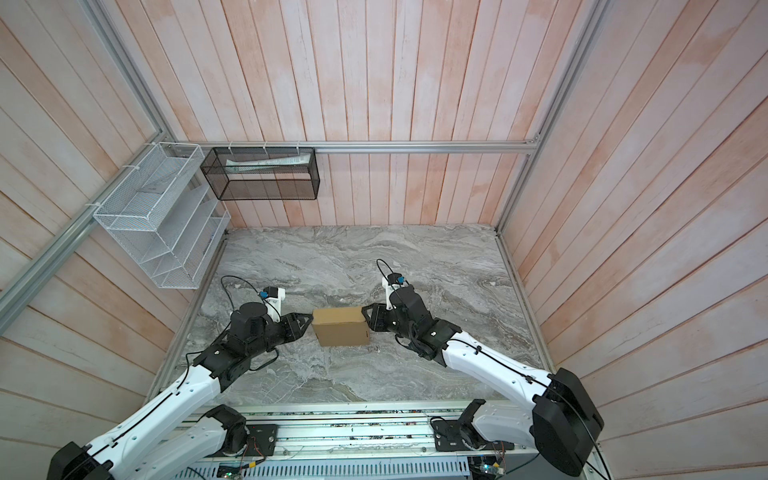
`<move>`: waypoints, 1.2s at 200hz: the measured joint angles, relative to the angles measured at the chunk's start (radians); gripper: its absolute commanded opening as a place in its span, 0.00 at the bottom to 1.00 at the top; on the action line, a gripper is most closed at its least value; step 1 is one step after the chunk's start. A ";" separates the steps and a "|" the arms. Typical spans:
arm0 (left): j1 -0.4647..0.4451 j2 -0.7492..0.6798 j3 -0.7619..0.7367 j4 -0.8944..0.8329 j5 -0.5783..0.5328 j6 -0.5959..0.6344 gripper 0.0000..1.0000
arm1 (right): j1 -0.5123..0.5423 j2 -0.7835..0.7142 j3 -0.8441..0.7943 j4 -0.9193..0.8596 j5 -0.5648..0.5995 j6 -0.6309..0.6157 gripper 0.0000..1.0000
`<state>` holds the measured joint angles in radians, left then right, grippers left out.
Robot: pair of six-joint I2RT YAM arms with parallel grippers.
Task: Fold the paper box
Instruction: 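Press both grippers inward against the brown box ends to square it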
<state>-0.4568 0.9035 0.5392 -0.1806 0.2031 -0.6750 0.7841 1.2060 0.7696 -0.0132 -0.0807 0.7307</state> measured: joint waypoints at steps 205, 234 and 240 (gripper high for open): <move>0.020 0.094 0.082 -0.071 0.168 0.149 0.38 | -0.024 0.084 0.049 -0.089 -0.151 -0.108 0.39; 0.020 0.060 0.054 -0.075 0.191 0.147 0.38 | -0.020 0.050 0.013 -0.074 -0.165 -0.100 0.39; 0.020 0.050 0.046 -0.075 0.196 0.145 0.38 | -0.017 0.044 0.007 -0.073 -0.166 -0.097 0.39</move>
<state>-0.4366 0.9531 0.5854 -0.2554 0.3996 -0.5297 0.7673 1.2499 0.7765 -0.0864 -0.2462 0.6334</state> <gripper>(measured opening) 0.384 0.394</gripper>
